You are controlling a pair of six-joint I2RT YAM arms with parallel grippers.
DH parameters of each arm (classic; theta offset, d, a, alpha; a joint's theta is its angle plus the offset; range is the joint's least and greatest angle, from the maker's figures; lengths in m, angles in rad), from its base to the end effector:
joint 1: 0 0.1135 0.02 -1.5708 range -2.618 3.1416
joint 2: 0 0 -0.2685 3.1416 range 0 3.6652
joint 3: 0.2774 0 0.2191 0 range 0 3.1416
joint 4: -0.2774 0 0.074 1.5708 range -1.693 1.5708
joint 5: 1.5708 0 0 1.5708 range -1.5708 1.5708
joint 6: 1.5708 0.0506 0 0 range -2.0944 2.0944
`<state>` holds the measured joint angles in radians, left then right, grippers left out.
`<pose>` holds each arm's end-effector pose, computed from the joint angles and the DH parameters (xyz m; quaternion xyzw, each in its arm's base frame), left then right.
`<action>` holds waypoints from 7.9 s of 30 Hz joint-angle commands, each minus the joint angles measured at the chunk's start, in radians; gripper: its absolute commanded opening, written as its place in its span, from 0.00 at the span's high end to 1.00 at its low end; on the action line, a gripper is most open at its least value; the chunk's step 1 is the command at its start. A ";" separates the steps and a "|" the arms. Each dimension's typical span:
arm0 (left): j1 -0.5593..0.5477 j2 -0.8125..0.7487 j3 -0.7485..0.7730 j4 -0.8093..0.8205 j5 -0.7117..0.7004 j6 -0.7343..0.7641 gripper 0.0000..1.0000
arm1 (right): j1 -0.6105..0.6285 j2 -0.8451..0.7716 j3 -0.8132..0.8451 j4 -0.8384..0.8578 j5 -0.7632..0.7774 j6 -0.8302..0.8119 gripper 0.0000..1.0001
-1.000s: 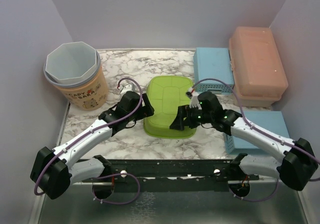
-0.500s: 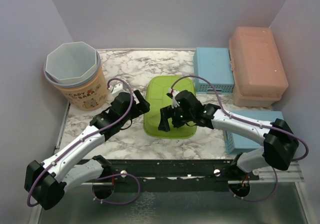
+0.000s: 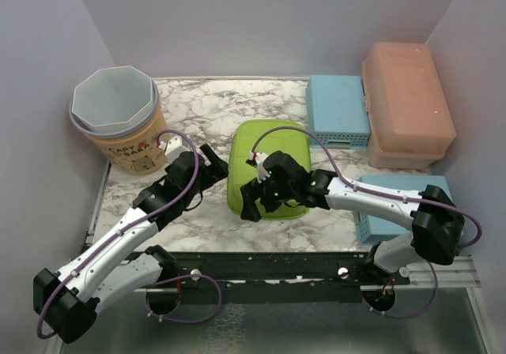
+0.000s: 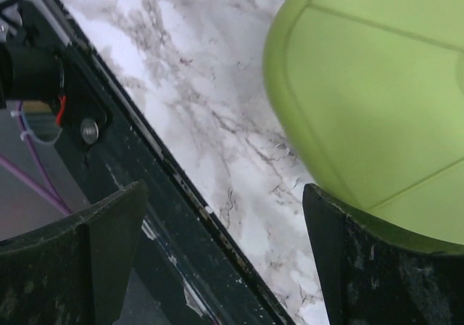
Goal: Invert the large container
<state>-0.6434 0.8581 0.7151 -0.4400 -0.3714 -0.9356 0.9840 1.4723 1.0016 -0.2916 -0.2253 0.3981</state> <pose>0.1412 -0.0829 0.2793 -0.2126 0.8434 -0.2163 0.4435 0.1555 0.2542 0.2534 -0.3061 0.8619 0.3287 0.2353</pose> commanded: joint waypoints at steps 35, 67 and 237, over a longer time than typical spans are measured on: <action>0.004 -0.023 -0.008 -0.022 -0.004 -0.057 0.01 | -0.029 0.320 0.273 -0.089 0.355 -0.078 0.02; 0.004 -0.035 -0.012 -0.027 0.009 -0.049 0.01 | -0.262 0.579 0.590 -0.127 0.327 -0.133 0.01; 0.324 0.506 0.797 0.074 0.085 0.569 0.01 | -0.352 -0.263 -0.107 -0.056 0.314 0.274 0.03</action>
<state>-0.3225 1.4933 1.6096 -0.3325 -0.1139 -0.3347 0.6292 1.1660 0.8463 -0.3809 0.1658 0.6804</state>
